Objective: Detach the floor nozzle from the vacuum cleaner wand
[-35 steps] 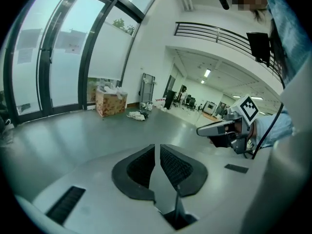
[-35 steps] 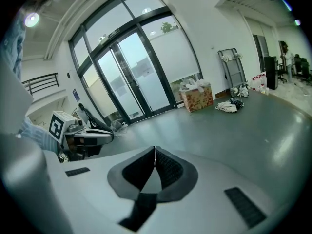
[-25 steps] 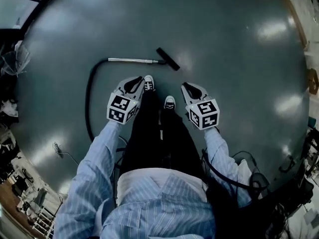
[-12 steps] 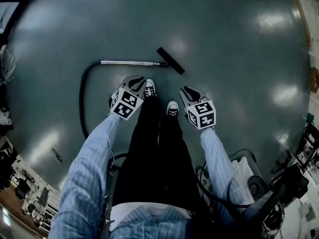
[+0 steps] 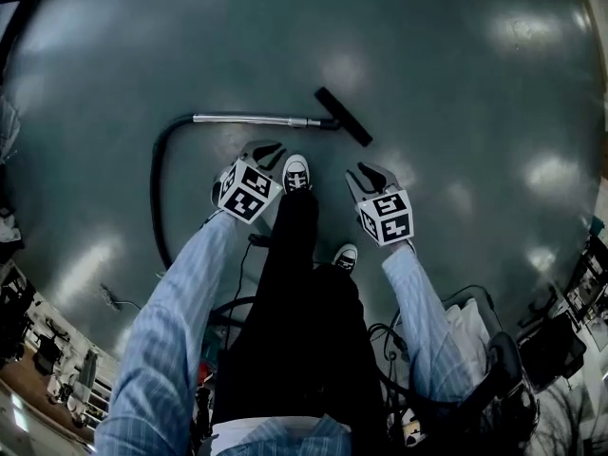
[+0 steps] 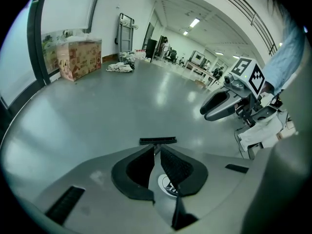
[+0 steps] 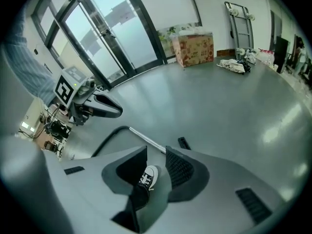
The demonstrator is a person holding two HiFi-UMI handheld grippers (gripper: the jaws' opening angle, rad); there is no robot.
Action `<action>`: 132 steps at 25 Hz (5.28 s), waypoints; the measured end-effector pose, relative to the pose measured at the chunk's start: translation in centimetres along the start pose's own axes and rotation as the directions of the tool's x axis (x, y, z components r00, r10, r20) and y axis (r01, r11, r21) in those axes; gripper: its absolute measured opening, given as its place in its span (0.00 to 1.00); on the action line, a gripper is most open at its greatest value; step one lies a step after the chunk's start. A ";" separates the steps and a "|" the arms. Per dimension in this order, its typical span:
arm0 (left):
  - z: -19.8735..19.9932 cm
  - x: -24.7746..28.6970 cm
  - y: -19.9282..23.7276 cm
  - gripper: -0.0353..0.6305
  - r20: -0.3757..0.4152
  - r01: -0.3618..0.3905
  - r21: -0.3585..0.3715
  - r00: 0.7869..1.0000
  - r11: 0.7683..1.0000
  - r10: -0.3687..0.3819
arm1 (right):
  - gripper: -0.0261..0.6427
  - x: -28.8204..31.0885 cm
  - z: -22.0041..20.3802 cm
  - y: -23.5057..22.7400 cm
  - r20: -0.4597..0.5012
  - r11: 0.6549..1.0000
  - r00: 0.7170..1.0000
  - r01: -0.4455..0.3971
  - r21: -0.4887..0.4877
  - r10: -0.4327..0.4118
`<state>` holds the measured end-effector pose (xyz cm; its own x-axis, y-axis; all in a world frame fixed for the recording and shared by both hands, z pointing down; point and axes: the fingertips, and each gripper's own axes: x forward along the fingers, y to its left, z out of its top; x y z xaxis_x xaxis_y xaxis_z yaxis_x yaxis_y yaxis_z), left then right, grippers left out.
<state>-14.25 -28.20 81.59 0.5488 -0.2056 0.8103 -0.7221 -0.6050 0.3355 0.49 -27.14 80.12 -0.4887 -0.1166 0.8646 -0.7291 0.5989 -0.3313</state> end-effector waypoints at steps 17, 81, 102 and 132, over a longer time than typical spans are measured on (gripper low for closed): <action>-8.5 17.4 4.2 0.26 -0.144 0.012 0.218 0.989 0.976 0.020 | 0.34 17.5 -9.8 -7.3 -0.172 0.932 0.985 -0.058 -0.359 -0.005; -13.1 27.7 8.5 0.32 -0.179 -0.028 0.208 0.982 0.978 0.066 | 0.30 22.6 -15.8 -24.4 -0.170 0.820 0.926 0.199 -0.537 -0.336; -3.4 5.1 -9.2 0.30 0.007 -0.026 -0.142 1.000 0.990 0.027 | 0.29 -1.5 -12.0 -7.5 0.052 0.948 0.996 0.058 0.312 -0.078; 3.5 -26.9 -33.9 0.07 0.363 0.101 -0.389 0.931 0.916 0.051 | 0.25 -33.0 -8.8 14.6 0.303 0.903 0.939 0.016 0.429 -0.161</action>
<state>-3.05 -4.90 46.75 0.6264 -0.5011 0.5970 -0.7696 -0.2759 0.5759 10.21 -7.57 50.07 -0.4871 -0.4458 0.7510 -0.8719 0.1988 -0.4474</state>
